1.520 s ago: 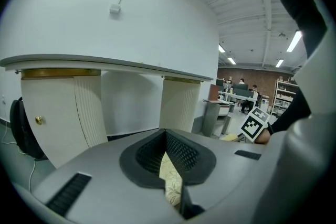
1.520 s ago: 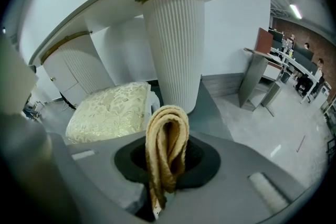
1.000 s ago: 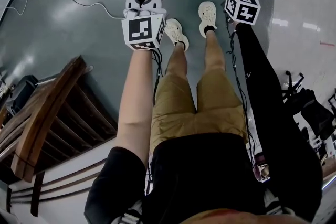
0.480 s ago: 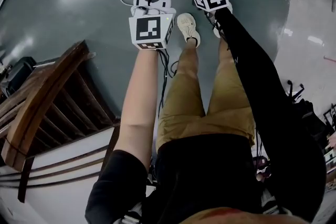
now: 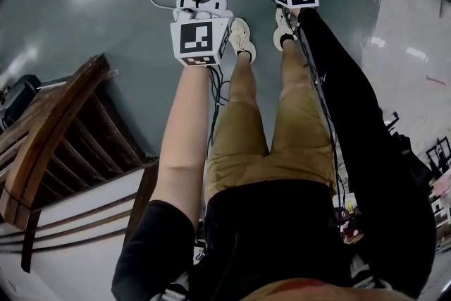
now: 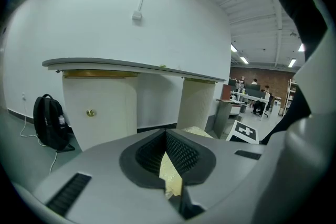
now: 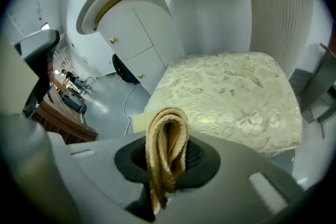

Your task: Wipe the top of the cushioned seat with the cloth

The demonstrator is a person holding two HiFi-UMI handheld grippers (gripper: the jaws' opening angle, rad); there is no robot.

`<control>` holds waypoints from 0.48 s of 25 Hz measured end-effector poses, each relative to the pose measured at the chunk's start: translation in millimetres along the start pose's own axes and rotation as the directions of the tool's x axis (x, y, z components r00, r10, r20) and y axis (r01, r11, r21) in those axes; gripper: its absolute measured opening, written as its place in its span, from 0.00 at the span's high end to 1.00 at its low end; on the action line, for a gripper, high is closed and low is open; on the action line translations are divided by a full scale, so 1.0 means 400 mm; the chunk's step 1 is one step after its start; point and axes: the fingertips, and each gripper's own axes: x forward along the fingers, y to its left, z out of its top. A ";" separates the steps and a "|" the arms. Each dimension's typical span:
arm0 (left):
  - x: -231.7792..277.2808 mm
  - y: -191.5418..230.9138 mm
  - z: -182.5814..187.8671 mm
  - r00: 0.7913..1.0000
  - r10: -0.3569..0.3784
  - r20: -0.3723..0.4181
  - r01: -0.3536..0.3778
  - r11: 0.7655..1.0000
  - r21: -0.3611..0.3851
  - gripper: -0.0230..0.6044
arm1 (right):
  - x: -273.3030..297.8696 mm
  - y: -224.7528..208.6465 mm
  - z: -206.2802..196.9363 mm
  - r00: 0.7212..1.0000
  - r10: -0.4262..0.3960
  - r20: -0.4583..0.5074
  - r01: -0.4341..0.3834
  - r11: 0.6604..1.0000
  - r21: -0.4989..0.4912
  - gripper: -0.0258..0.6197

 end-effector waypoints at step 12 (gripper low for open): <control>0.164 -0.186 0.060 0.999 -0.043 -0.018 0.043 0.999 0.019 0.95 | -0.201 -0.437 -0.064 0.986 -0.166 0.008 0.164 0.979 0.120 0.87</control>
